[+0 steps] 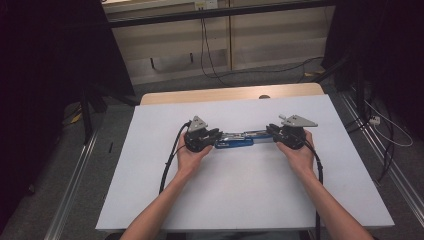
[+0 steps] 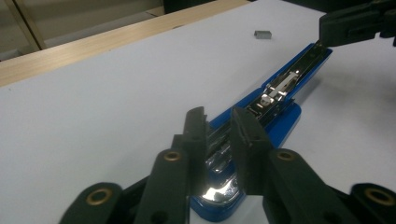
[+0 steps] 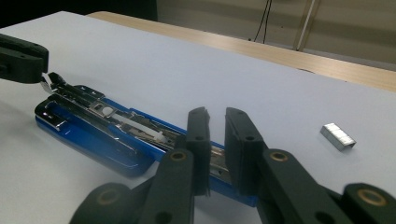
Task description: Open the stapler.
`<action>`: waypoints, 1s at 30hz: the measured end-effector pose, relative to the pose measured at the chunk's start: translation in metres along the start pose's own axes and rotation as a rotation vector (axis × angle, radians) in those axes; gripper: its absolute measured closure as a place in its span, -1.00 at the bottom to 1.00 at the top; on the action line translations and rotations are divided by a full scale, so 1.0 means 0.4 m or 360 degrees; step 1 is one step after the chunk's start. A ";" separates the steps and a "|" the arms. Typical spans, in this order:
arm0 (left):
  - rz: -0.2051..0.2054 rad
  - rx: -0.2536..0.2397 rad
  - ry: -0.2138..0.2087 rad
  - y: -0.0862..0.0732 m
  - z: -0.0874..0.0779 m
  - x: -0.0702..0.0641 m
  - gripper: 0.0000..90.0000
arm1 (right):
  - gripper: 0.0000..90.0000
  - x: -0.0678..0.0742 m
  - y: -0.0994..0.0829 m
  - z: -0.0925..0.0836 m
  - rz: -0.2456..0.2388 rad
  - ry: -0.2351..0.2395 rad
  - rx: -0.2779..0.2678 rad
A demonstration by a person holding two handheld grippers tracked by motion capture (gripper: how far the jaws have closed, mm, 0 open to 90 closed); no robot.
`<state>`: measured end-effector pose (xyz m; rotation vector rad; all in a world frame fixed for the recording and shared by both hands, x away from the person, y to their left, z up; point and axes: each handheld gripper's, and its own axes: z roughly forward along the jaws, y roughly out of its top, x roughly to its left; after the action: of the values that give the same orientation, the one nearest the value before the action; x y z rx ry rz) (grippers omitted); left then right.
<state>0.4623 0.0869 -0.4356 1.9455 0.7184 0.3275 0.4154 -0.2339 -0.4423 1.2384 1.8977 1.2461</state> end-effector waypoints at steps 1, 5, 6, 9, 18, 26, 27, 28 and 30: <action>0.0006 0.0013 0.0008 0.002 -0.004 0.000 0.49 | 0.67 -0.002 0.000 -0.001 0.0012 -0.0020 0.0002; -0.0013 0.0006 0.0002 0.001 -0.013 0.003 0.40 | 0.54 -0.002 -0.001 -0.002 0.0043 -0.0026 0.0001; -0.0024 -0.0006 0.0009 0.000 -0.017 0.005 0.35 | 0.50 -0.002 0.000 -0.002 0.0046 -0.0025 0.0001; -0.0070 -0.0026 0.0033 0.003 -0.027 0.009 -0.13 | 0.32 0.000 0.000 -0.002 0.0057 -0.0016 -0.0004; -0.0083 -0.0006 0.0137 -0.005 -0.064 0.019 -0.76 | -0.40 0.002 0.001 -0.002 0.0091 -0.0013 -0.0011; -0.0137 -0.0052 0.0150 -0.020 -0.110 0.044 -0.92 | -0.67 0.000 0.010 -0.008 0.0071 -0.0048 -0.0058; -0.0143 -0.0073 0.0125 -0.023 -0.116 0.046 -0.92 | -0.69 -0.002 0.009 -0.007 0.0070 -0.0045 -0.0061; -0.0141 -0.0076 0.0107 -0.025 -0.122 0.049 -0.92 | -0.69 -0.004 0.009 -0.007 0.0075 -0.0043 -0.0063; -0.0134 -0.0087 0.0127 -0.027 -0.130 0.049 -0.90 | -0.72 -0.006 0.008 -0.005 0.0074 -0.0048 -0.0062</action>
<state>0.4472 0.1398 -0.4221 1.8532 0.8320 0.3710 0.4160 -0.2363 -0.4388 1.2804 1.8249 1.2752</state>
